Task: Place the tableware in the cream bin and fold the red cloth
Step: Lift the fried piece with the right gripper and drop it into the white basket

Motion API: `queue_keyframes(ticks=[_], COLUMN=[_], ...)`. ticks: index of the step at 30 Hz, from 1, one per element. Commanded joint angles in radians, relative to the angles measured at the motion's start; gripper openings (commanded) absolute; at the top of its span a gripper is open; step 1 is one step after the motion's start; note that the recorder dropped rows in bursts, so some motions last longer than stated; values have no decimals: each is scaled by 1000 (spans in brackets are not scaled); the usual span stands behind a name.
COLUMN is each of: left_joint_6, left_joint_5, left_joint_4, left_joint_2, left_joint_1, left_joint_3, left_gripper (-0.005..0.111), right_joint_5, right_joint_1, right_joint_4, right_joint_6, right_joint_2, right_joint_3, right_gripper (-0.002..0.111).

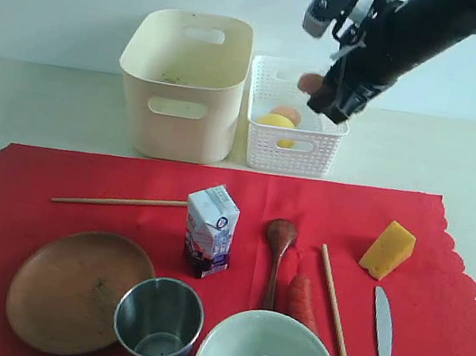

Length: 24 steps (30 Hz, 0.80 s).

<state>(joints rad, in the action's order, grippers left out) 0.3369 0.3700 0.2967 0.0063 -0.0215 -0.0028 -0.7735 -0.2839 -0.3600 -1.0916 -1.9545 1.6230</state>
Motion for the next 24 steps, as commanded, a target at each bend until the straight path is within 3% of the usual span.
queue_keyframes(ticks=[1, 9, 24], left_joint_6=[-2, -2, -2], left_joint_5=[-6, -6, -6], left_joint_4=[2, 2, 2], left_joint_2=[-6, -6, -6], left_joint_1=[3, 3, 3], left_joint_3=[3, 3, 3], left_gripper=[0, 0, 0], right_joint_5=[262, 528, 643], right_joint_1=[2, 2, 2], right_joint_4=[-61, -61, -61], right_joint_6=[221, 450, 469], right_joint_2=[14, -38, -246], right_joint_3=[13, 13, 13], right_gripper=[0, 0, 0])
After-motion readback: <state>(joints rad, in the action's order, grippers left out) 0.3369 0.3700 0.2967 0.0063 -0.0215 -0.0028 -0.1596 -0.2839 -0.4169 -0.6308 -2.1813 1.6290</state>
